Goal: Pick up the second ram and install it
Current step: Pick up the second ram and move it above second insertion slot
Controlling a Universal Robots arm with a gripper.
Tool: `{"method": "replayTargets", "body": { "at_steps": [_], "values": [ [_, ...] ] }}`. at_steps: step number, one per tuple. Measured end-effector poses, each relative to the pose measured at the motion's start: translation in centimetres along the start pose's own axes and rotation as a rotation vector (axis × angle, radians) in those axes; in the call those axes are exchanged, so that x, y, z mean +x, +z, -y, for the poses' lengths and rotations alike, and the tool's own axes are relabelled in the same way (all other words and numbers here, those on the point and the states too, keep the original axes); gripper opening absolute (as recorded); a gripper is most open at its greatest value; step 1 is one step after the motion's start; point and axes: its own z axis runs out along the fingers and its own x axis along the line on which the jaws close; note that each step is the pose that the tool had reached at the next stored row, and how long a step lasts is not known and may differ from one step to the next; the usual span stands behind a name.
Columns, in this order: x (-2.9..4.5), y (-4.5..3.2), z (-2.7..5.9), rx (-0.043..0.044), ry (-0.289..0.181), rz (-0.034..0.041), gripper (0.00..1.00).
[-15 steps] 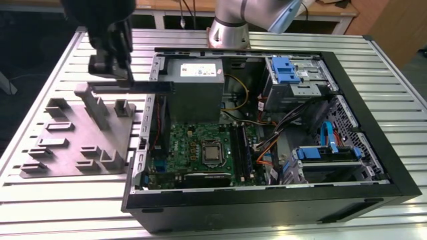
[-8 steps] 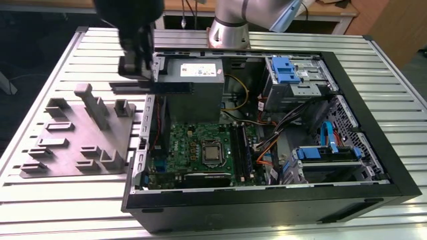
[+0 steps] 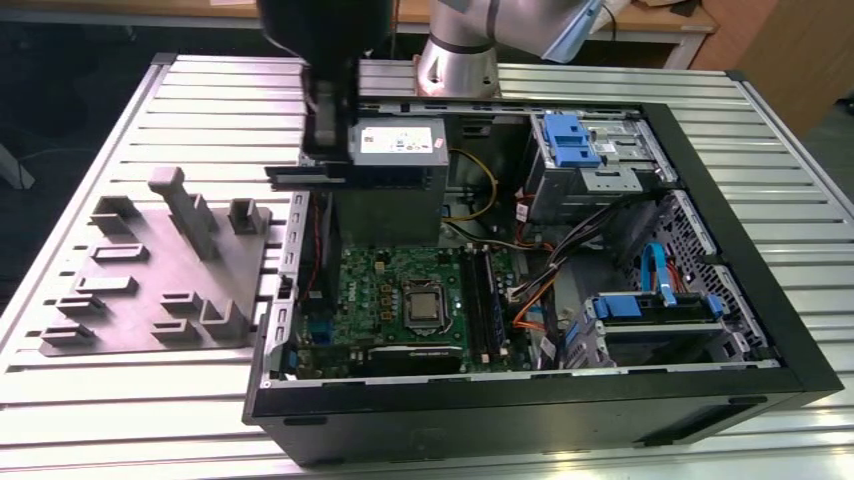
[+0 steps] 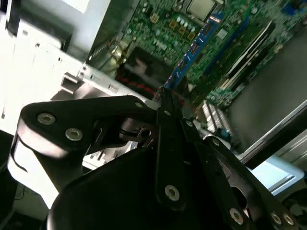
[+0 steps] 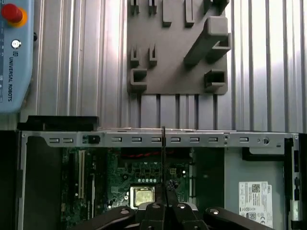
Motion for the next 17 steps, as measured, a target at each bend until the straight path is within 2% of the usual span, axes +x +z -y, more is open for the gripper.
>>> {"method": "replayTargets", "body": {
  "at_steps": [11, 17],
  "values": [
    [-0.01, -0.07, 4.82, -0.0019, 0.0, 0.0, 0.12],
    [-0.02, -0.12, 6.81, -0.0026, 0.0, 0.0, 0.12]
  ]
}}
